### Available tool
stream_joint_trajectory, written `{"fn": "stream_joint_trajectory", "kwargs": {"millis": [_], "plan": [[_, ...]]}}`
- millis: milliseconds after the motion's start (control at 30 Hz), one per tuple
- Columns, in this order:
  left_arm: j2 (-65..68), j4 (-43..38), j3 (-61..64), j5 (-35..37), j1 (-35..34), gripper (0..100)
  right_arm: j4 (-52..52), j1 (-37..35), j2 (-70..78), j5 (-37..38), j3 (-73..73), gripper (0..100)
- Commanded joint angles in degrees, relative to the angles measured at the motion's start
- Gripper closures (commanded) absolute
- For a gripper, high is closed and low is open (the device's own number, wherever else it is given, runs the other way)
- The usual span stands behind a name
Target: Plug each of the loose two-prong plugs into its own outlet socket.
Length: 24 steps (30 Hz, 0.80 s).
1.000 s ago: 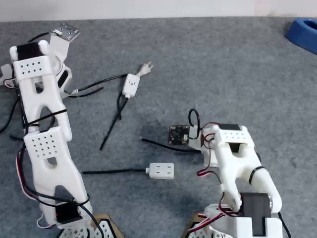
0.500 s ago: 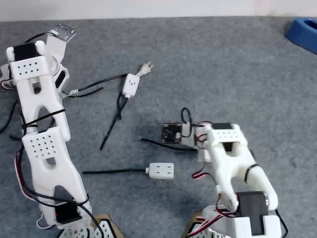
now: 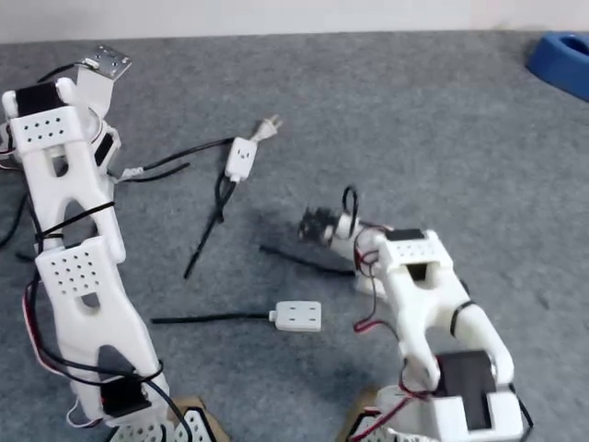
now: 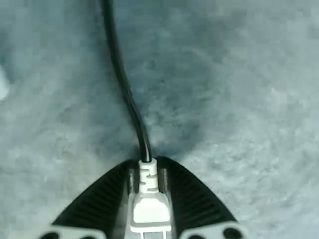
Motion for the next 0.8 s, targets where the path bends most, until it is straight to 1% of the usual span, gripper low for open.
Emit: {"fn": "stream_joint_trajectory", "kwargs": {"millis": [0, 67, 167, 233, 333, 400, 467, 500, 600, 700, 767], "plan": [[-5.0, 0.4, -2.0, -0.2, 3.7, 82, 1.5, -0.6, -4.0, -21.3, -12.2, 99.4], [-6.0, 0.4, -3.2, 1.1, 5.1, 82, 4.0, 0.2, -6.3, -31.0, -17.5, 99.4], [-7.6, 0.3, -5.9, 5.8, 7.4, 82, 8.5, 1.5, -8.7, -43.2, -25.5, 99.4], [-8.2, 0.3, -7.7, 6.9, 8.6, 82, 11.7, 2.0, -9.1, -45.9, -30.9, 99.4], [-8.5, 0.4, -8.0, 7.1, 9.5, 82, 18.9, 3.4, -8.5, -45.9, -37.3, 99.4], [-8.6, 0.4, -8.0, 7.2, 9.3, 82, 22.7, 4.7, -7.9, -47.7, -40.5, 99.4], [-8.7, 0.5, -8.0, 7.5, 9.8, 82, 25.0, 5.8, -7.6, -52.0, -43.2, 99.4], [-8.7, 0.5, -8.0, 8.8, 11.0, 82, 25.6, 6.4, -7.6, -55.0, -44.6, 99.4], [-11.2, 1.0, -7.8, 16.1, 15.3, 82, 27.1, 7.8, -7.3, -65.6, -47.9, 99.4], [-18.3, 1.0, -5.0, 21.3, 21.2, 82, 27.6, 7.7, -7.3, -70.4, -48.0, 99.4], [-25.0, 0.9, -3.0, 23.8, 25.5, 82, 27.6, 7.7, -7.3, -74.9, -48.0, 99.4]]}}
